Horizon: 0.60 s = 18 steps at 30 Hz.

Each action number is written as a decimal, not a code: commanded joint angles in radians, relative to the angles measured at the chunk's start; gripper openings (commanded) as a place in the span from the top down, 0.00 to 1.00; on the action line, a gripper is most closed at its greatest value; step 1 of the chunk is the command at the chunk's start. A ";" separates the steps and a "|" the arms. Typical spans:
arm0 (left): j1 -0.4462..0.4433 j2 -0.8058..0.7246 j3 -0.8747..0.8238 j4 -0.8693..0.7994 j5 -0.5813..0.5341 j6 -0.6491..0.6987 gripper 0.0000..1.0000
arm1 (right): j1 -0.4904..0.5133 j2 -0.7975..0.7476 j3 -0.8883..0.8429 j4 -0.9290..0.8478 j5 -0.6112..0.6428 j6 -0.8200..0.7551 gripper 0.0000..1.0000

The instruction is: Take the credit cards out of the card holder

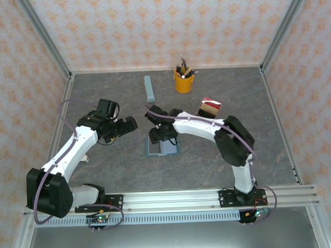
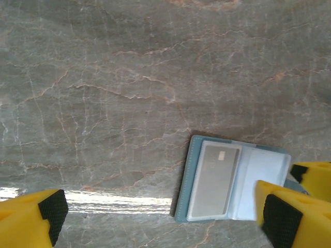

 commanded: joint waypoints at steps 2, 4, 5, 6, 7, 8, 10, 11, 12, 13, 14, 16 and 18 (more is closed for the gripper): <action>0.014 -0.045 -0.046 0.028 -0.050 -0.043 0.00 | -0.011 0.046 0.065 -0.080 0.076 -0.032 0.31; 0.014 -0.046 -0.064 0.040 -0.038 -0.052 0.00 | -0.011 0.076 0.087 -0.104 0.067 -0.051 0.30; 0.014 -0.045 -0.071 0.047 -0.031 -0.054 0.00 | -0.011 0.090 0.096 -0.114 0.066 -0.059 0.30; 0.014 -0.044 -0.077 0.052 -0.023 -0.056 0.00 | -0.011 0.102 0.100 -0.121 0.068 -0.064 0.30; 0.014 -0.040 -0.082 0.058 -0.014 -0.058 0.00 | -0.013 0.111 0.102 -0.128 0.066 -0.070 0.30; 0.014 -0.038 -0.085 0.063 -0.004 -0.060 0.00 | -0.013 0.119 0.104 -0.132 0.057 -0.075 0.30; 0.014 -0.030 -0.093 0.075 0.022 -0.061 0.00 | -0.019 0.129 0.105 -0.140 0.032 -0.084 0.30; 0.015 -0.026 -0.098 0.082 0.035 -0.061 0.00 | -0.021 0.133 0.101 -0.140 0.022 -0.087 0.30; 0.014 -0.019 -0.103 0.094 0.053 -0.061 0.00 | -0.023 0.135 0.099 -0.144 0.015 -0.090 0.30; 0.014 -0.012 -0.109 0.104 0.070 -0.061 0.00 | -0.027 0.138 0.100 -0.152 0.012 -0.091 0.30; 0.015 -0.004 -0.114 0.114 0.084 -0.060 0.00 | -0.029 0.141 0.101 -0.157 0.009 -0.094 0.31; 0.015 0.008 -0.129 0.142 0.120 -0.061 0.01 | -0.034 0.149 0.100 -0.171 0.002 -0.108 0.33; 0.012 0.026 -0.142 0.173 0.161 -0.065 0.04 | -0.041 0.162 0.102 -0.187 0.002 -0.117 0.37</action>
